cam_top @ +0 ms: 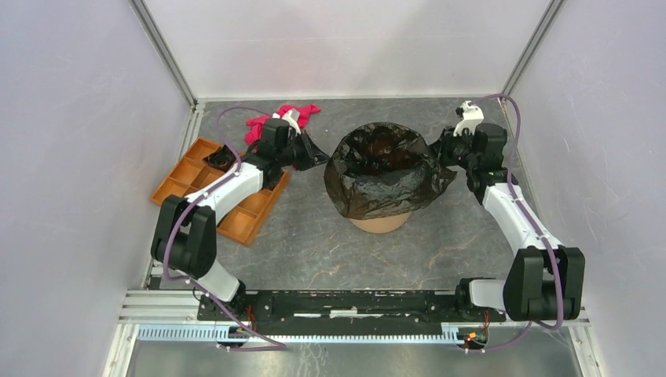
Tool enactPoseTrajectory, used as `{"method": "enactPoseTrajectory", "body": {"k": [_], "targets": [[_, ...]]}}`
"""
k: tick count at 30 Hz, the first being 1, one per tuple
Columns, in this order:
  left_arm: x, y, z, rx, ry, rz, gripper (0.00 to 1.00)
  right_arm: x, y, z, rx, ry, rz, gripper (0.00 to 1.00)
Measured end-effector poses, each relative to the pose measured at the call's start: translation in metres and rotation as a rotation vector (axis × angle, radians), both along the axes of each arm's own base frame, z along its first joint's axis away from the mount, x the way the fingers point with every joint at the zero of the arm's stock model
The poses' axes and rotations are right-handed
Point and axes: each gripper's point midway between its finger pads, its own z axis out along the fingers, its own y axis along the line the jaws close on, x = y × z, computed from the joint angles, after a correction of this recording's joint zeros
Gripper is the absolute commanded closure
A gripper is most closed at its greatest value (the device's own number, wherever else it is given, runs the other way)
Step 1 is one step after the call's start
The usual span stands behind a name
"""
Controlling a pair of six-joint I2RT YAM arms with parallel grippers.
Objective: Put the trash bags into the trash bin
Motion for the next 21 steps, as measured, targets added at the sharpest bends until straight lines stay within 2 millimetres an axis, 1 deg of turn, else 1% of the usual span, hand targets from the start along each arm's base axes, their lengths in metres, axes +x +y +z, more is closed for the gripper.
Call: {"method": "enactPoseTrajectory", "body": {"k": [3,4,5,6,8,10,11,12,14,15,16,18,21], "targets": [[-0.005,0.004,-0.005,0.017,0.03,0.007,0.41,-0.01,-0.006,-0.001,-0.027,0.047,-0.022,0.41],[-0.007,0.006,-0.005,0.023,0.037,0.008,0.35,-0.014,-0.008,0.003,-0.034,0.053,-0.03,0.36],[-0.009,0.008,-0.004,0.029,0.04,0.011,0.3,-0.017,-0.011,0.01,-0.047,0.051,-0.041,0.3],[-0.011,0.01,-0.001,0.033,0.039,0.013,0.26,-0.021,-0.012,0.018,-0.051,0.042,-0.048,0.25],[-0.016,0.017,0.007,0.04,0.031,0.017,0.21,-0.029,-0.017,0.042,-0.064,-0.005,-0.072,0.15],[-0.017,0.028,0.021,0.037,0.01,0.034,0.17,-0.043,-0.023,0.07,-0.068,-0.077,-0.108,0.07],[-0.017,0.034,0.026,0.033,0.002,0.045,0.16,-0.049,-0.026,0.08,-0.067,-0.104,-0.123,0.03],[-0.016,0.041,0.033,0.025,-0.008,0.058,0.15,-0.058,-0.029,0.094,-0.06,-0.142,-0.144,0.02],[-0.014,0.053,0.045,0.002,-0.027,0.075,0.15,-0.073,-0.036,0.109,-0.037,-0.198,-0.174,0.02],[-0.015,0.057,0.048,-0.008,-0.031,0.075,0.15,-0.079,-0.039,0.112,-0.025,-0.214,-0.185,0.02],[-0.017,0.062,0.05,-0.023,-0.035,0.073,0.14,-0.087,-0.042,0.11,-0.008,-0.221,-0.195,0.02],[-0.026,0.064,0.049,-0.045,-0.026,0.05,0.14,-0.098,-0.045,0.1,0.011,-0.214,-0.203,0.02],[-0.045,0.058,0.042,-0.089,0.002,0.001,0.15,-0.113,-0.04,0.078,0.031,-0.186,-0.187,0.02]]}}
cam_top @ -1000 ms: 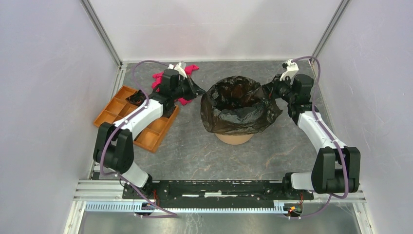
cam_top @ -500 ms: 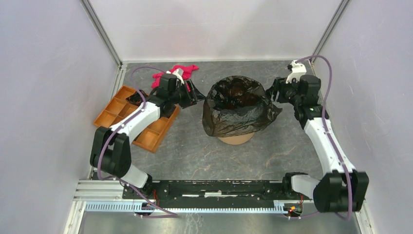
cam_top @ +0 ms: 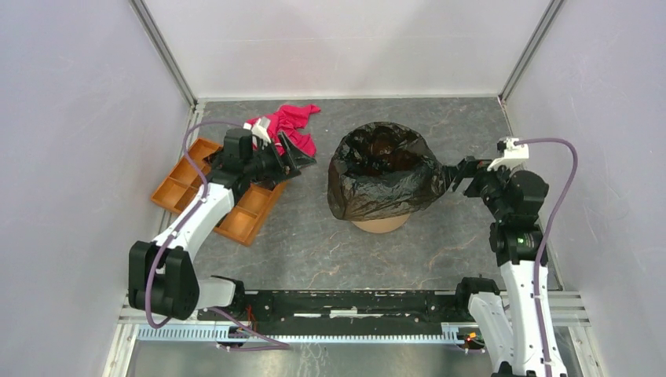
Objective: Put the trash bags into the trash bin
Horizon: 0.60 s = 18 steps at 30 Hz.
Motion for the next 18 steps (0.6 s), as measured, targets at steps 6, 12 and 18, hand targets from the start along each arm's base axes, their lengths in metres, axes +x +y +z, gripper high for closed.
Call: {"method": "enactPoseTrajectory", "body": {"k": [6,12,18], "targets": [[-0.038,-0.013,-0.03,-0.136,0.114,-0.07,0.17,-0.011,0.012,-0.03,0.06,0.051,0.048,0.12],[-0.056,-0.028,-0.04,-0.243,0.171,-0.105,0.15,-0.01,0.038,-0.04,0.188,0.046,0.169,0.37],[-0.077,-0.065,-0.046,-0.344,0.223,-0.193,0.29,-0.011,0.057,-0.061,0.29,0.083,0.263,0.64]]}}
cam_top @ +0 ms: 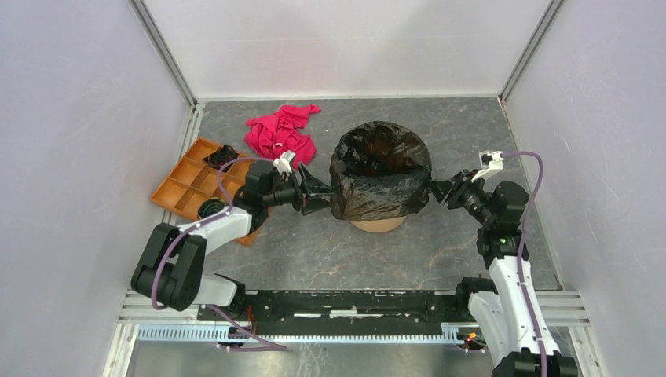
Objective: Put the trash bags into the trash bin
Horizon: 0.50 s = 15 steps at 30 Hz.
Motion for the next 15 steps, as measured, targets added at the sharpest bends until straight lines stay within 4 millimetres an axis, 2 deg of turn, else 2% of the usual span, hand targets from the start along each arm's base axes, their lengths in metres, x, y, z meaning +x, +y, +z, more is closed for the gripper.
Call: {"method": "enactPoseTrajectory", "body": {"k": [3,7,10,11,13,15], "targets": [[-0.003,-0.006,-0.008,-0.032,0.046,-0.002,0.41,-0.001,0.006,-0.006,0.03,0.014,0.033,0.75],[0.001,-0.011,-0.006,-0.058,0.05,0.003,0.61,-0.003,0.011,-0.009,0.047,0.009,0.063,0.88],[0.0,-0.017,-0.007,-0.062,0.048,-0.01,0.87,-0.003,0.012,-0.017,0.054,0.02,0.076,0.96],[0.0,-0.019,-0.01,-0.059,0.053,-0.015,0.92,-0.003,0.013,-0.02,0.056,0.029,0.079,0.98],[-0.001,-0.023,-0.017,-0.051,0.069,-0.02,0.97,-0.003,0.014,-0.029,0.06,0.055,0.088,1.0],[-0.001,-0.024,-0.025,-0.04,0.09,-0.02,0.98,-0.003,0.015,-0.038,0.062,0.081,0.094,1.0]]}}
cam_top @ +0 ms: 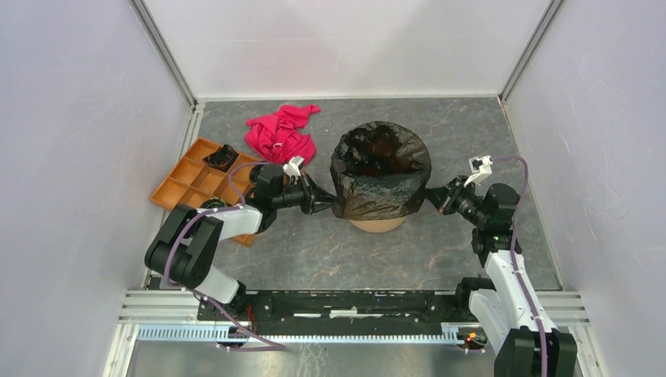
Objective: Put the trash bags into the trash bin
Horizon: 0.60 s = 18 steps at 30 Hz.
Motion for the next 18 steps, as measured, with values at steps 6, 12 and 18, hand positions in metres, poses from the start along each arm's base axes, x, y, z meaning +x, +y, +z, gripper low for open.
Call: {"method": "enactPoseTrajectory", "body": {"k": [6,12,18], "targets": [[0.008,0.002,-0.014,0.04,0.024,0.039,0.98,0.0,-0.001,-0.013,-0.024,0.02,0.01,1.0],[0.013,0.006,-0.025,0.119,0.014,0.065,0.84,0.003,-0.006,-0.029,-0.1,0.028,0.005,1.0],[-0.001,0.029,-0.013,0.248,-0.059,0.106,0.35,0.0,-0.011,-0.05,-0.176,0.075,0.001,1.0]]}}
